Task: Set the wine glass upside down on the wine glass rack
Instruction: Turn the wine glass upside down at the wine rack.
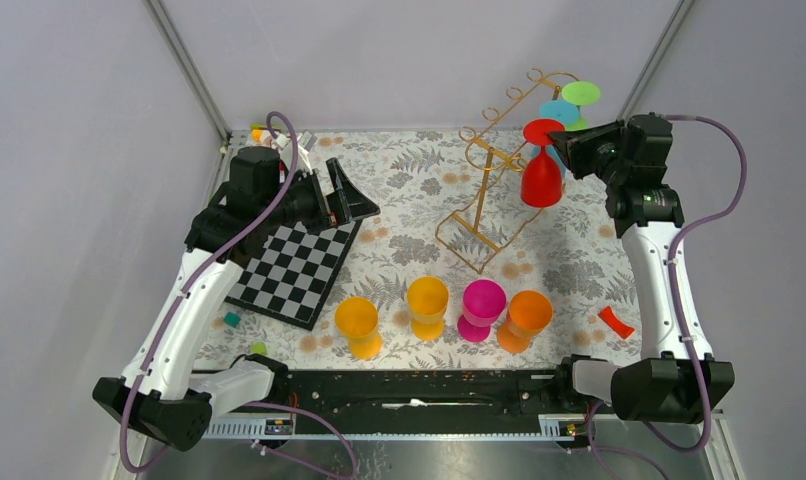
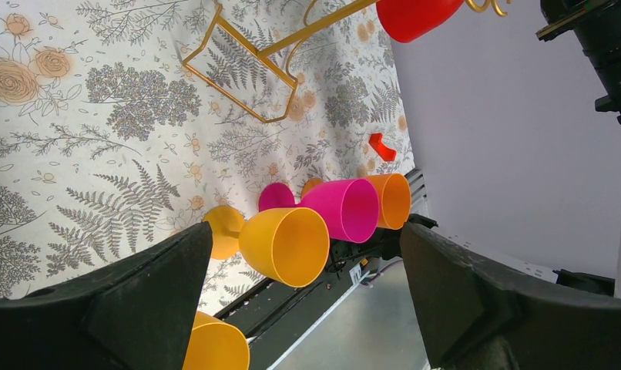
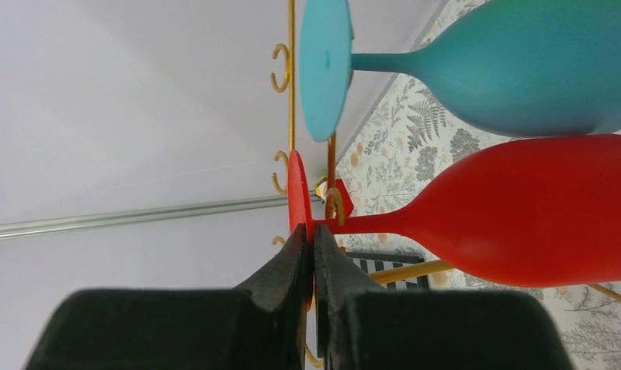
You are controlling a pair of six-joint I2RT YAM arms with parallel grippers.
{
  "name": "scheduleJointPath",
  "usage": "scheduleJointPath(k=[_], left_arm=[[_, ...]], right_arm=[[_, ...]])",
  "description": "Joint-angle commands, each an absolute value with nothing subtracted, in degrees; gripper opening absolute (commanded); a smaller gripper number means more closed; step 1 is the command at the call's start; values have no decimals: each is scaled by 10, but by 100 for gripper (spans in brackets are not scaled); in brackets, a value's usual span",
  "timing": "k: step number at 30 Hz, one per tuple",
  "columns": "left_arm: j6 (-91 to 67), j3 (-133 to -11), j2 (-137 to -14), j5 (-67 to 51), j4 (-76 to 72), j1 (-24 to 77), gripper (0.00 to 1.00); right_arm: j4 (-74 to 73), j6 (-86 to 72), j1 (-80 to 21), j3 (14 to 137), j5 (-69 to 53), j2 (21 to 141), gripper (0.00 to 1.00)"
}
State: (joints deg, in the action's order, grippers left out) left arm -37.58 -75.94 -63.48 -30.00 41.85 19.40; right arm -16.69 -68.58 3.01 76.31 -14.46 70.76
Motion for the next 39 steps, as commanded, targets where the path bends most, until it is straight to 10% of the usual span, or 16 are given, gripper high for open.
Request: scheduleJointPath(k=[1,20,24,39], left_arm=[[-377,-762,-629,-313,389,192,99],[-373,-760,-628,-315,388,192,99],[-371,-759,-627,-315,389,191,99],[-380,-748,-639,-361,388,192,99]], right_arm=[[-176,-668,29,762,-129,692,7],[-202,-676,29,749,-107,680,46],[-204,-679,29,748,-100,672,97],[-222,-634,30,739,-81,625,100]])
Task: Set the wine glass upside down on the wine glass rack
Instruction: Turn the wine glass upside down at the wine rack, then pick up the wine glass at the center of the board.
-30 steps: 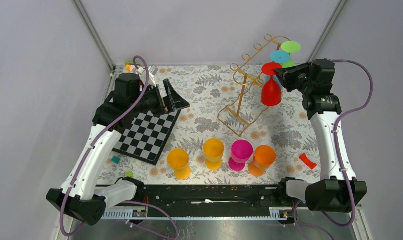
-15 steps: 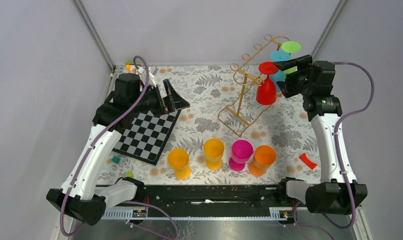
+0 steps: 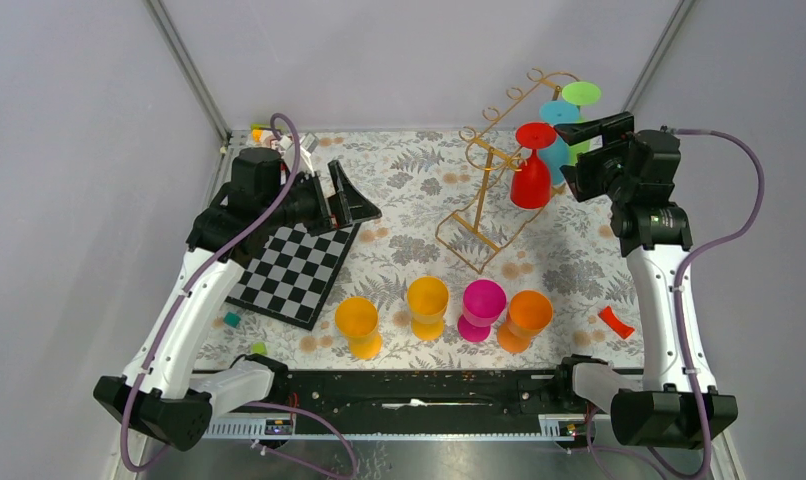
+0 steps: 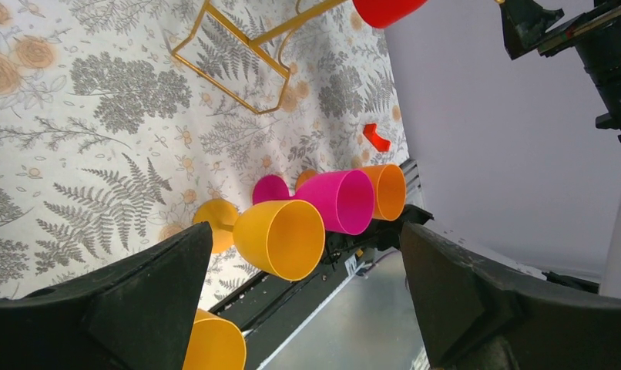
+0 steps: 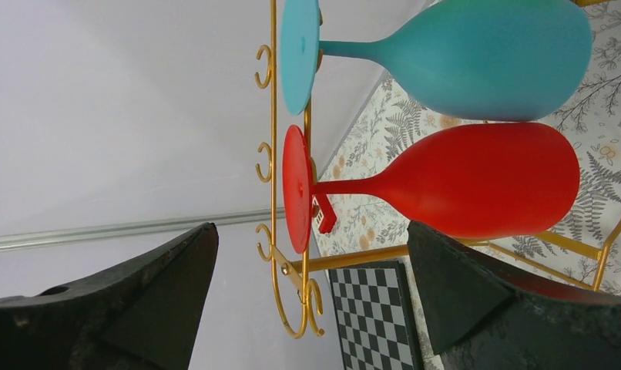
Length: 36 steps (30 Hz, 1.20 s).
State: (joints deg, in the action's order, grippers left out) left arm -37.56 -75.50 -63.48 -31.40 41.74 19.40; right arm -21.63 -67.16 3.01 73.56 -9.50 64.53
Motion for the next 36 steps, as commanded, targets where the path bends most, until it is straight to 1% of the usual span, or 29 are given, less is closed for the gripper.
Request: scheduleJointPath(k=[1,9,16,22,28,36], left_arm=[[-384,-745,-642,-371,388,192,99],[-410,-699,-642,-406,381,197,99],[-433,-656,-645,-417,367,221,99],[-436,-652,-666,-415,367,249,99],[-433,-668,-694,-418,367,266,99],[-425,-679,-714,-427,366,273,99]], right_arm=[[-231,-619,30,742,-79,623,100],[-319,-484,30,747,-36,585,100],[-371,-403,30,704,-3,525,100],[-446,-347,30,672,50,471,100],[-513,-295,30,666,58,449,100],[-607,-238,30,668,30,468,100]])
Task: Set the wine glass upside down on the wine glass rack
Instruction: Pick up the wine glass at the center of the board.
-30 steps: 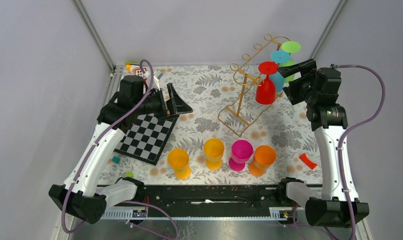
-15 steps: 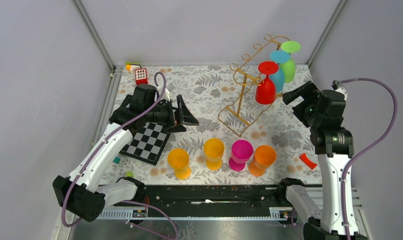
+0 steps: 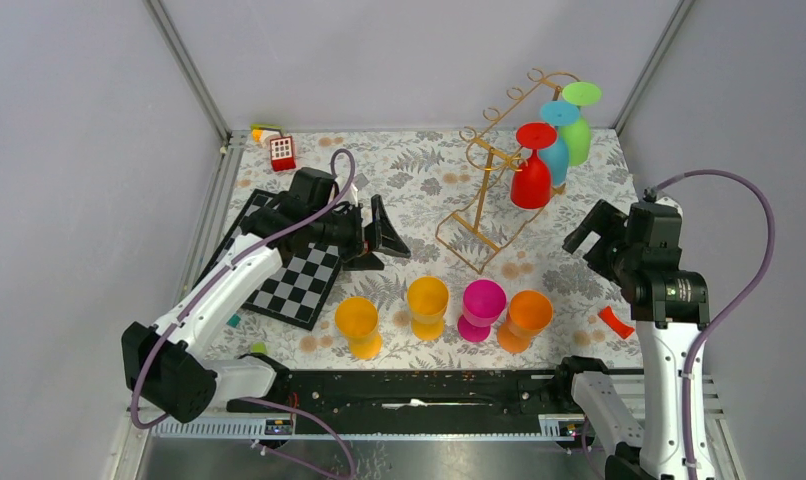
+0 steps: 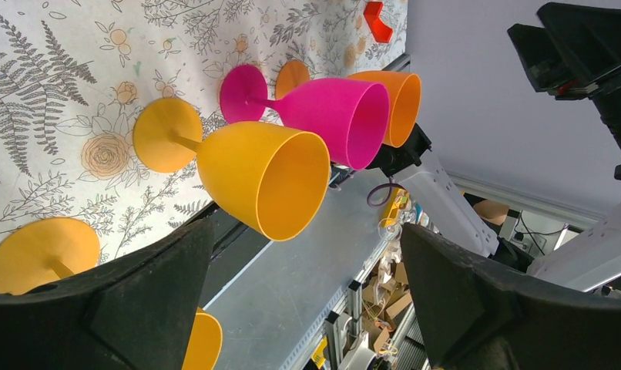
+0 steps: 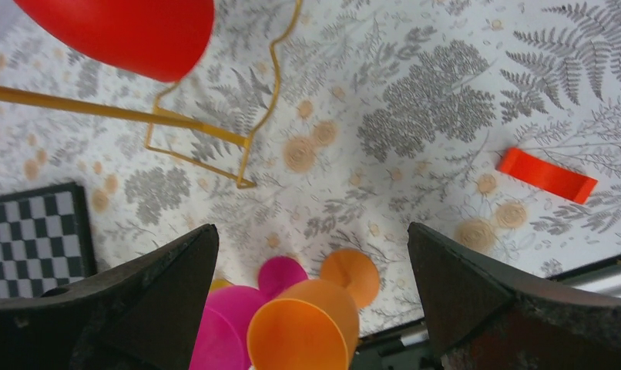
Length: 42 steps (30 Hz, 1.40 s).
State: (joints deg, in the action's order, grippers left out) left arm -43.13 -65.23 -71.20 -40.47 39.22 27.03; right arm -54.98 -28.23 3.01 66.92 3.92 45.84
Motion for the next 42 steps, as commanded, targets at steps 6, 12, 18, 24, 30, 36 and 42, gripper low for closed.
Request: scheduleJointPath(k=[6,12,18,24,30,36,42], left_arm=[[-424,-679,-717,-424,367,273,99],[-419,-689,-726,-420,369,273,99],[-412,-708,-738,-415,373,273,99],[-409,-720,-748,-417,377,273,99],[-405,-734,-749,-408,385,272,99],[-408,-782,-744,-372,389,272,99],[-409,-816,-741,-355,384,272,99]], right_arm=[[-615,-267,30,639,-24,442,100],[-652,-273,30,602,-46,433,100],[-679,-274,30,580,-105,418,98],[-709,-260,30,555,-109,420,93],[-694,-261,30,508,-122,438,88],[-656,-261,30,459,-139,451,70],[-643,-261,30,459,-151,469,56]])
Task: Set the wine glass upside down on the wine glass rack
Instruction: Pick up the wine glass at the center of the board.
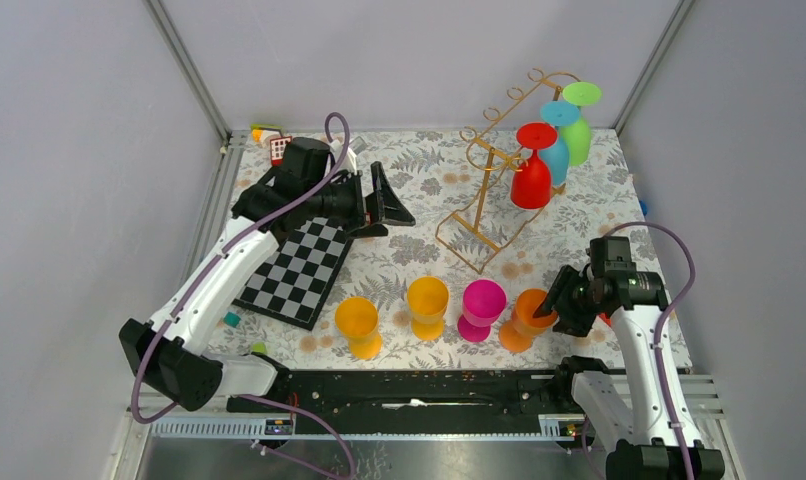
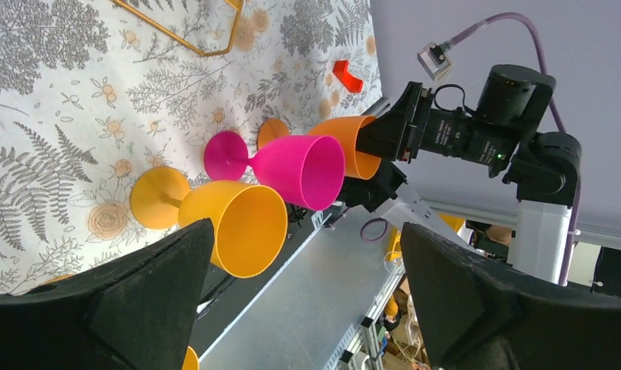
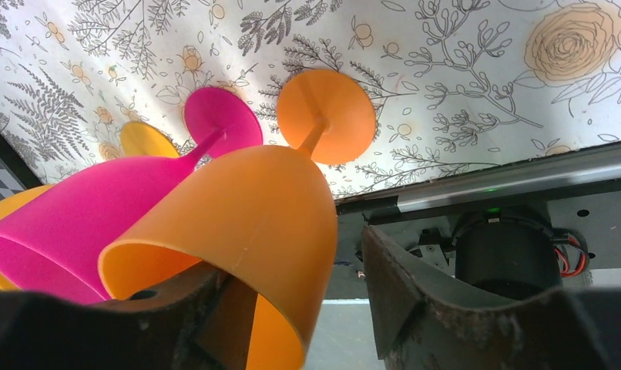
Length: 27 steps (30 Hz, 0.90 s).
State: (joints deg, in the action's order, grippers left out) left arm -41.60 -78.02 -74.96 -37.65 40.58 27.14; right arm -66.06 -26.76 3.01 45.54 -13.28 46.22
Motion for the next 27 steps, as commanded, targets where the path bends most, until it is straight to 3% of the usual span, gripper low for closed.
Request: scheduleJointPath(k=[1,20,27], left_arm=[[-409,-819,-740,-354,384,272,99],[-429,-793,-707,-326,346,266,99],[-442,-785,-706,-328,323,265,99]], right_arm=[[-646,-259,30,461,-150,473,55],[-730,-204,30,560,-96,531,16],[-751,-193,30,605,-78,538,10]])
